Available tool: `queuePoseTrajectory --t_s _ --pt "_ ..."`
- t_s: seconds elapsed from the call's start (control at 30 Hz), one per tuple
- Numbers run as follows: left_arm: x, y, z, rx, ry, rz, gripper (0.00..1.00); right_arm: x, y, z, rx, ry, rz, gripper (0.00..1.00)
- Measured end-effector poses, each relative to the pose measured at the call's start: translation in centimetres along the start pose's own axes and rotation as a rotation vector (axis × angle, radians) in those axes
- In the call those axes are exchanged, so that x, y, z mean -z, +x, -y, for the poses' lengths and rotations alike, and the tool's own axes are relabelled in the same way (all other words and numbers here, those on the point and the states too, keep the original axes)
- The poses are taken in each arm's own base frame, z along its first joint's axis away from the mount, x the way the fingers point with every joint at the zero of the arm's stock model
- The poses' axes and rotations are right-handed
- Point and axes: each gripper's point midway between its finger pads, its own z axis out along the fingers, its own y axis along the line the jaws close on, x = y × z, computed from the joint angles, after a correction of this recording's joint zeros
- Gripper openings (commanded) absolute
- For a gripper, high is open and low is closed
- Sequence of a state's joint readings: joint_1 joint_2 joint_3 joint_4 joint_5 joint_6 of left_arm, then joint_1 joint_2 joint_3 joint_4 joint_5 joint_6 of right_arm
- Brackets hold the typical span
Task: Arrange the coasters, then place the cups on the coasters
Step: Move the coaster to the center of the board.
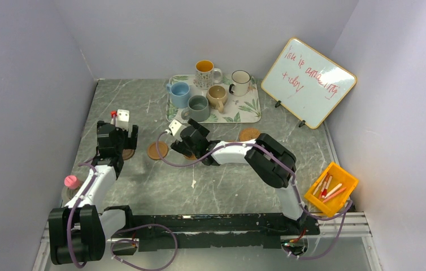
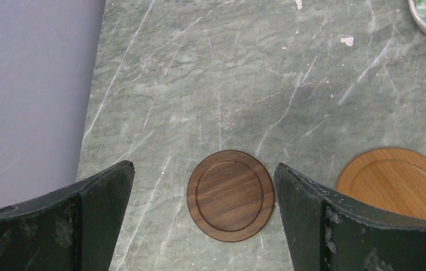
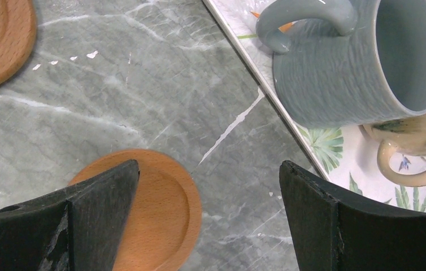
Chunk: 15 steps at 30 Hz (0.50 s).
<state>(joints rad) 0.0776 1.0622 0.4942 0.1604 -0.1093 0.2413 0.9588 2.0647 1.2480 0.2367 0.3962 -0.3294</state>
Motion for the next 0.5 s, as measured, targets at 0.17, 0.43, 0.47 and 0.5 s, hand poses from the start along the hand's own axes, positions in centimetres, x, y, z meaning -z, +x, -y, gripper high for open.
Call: queuePoseTrajectory --t_s 0.17,0.43,0.47,0.5 --pt "0.00 0.00 0.00 0.000 0.000 0.000 1.00 -0.25 0.01 0.34 -0.001 0.024 -0.006 1.00" --pt "0.00 0.01 0.00 0.000 0.000 0.000 1.00 -0.53 0.05 0.66 -0.005 0.053 -0.005 1.00" --pt "0.00 0.01 0.00 0.000 0.000 0.000 1.00 -0.55 0.02 0.71 -0.005 0.055 -0.006 1.00" --pt "0.00 0.01 0.00 0.000 0.000 0.000 1.00 -0.59 0.01 0.78 -0.005 0.060 -0.007 1.00"
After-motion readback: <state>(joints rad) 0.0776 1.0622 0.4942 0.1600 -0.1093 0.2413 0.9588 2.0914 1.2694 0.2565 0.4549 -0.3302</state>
